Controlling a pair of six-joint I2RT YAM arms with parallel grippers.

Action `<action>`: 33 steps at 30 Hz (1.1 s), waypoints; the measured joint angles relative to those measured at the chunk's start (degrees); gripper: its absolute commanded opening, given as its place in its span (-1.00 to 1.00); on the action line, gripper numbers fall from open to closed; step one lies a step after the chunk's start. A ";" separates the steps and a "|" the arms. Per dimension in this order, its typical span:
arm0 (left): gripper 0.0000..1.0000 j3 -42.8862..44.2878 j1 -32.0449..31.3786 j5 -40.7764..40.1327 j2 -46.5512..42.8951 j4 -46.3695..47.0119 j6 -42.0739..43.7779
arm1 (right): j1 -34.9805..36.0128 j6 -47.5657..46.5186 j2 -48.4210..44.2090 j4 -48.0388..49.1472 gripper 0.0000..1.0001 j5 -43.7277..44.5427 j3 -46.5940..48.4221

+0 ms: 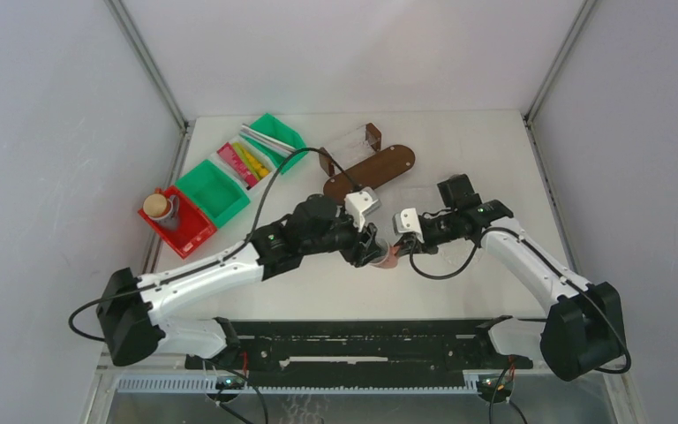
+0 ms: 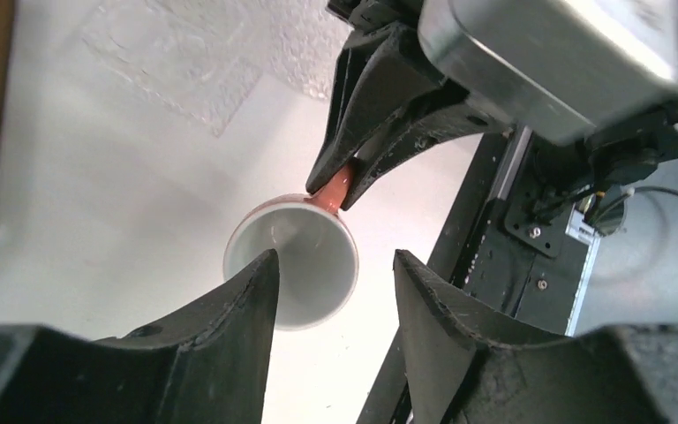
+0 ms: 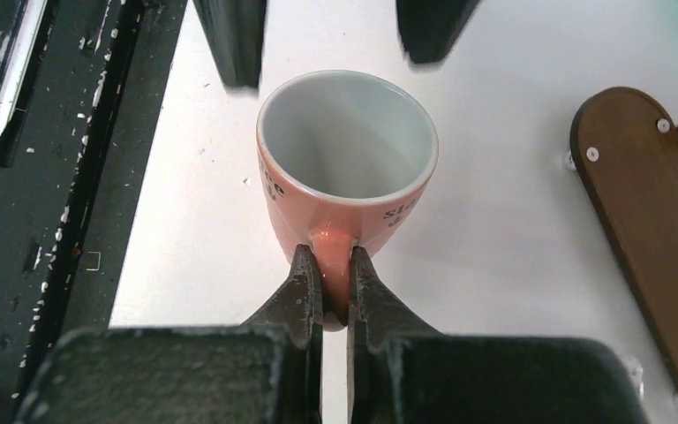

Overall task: Prepare toiletry sets of a toothbrush and toothpaste on the tray
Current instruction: Place the cup on the tray.

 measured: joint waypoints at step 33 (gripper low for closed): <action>0.86 -19.39 6.51 -20.94 -10.71 24.13 -2.40 | -49.13 -13.18 0.48 -16.15 -1.00 -23.37 0.20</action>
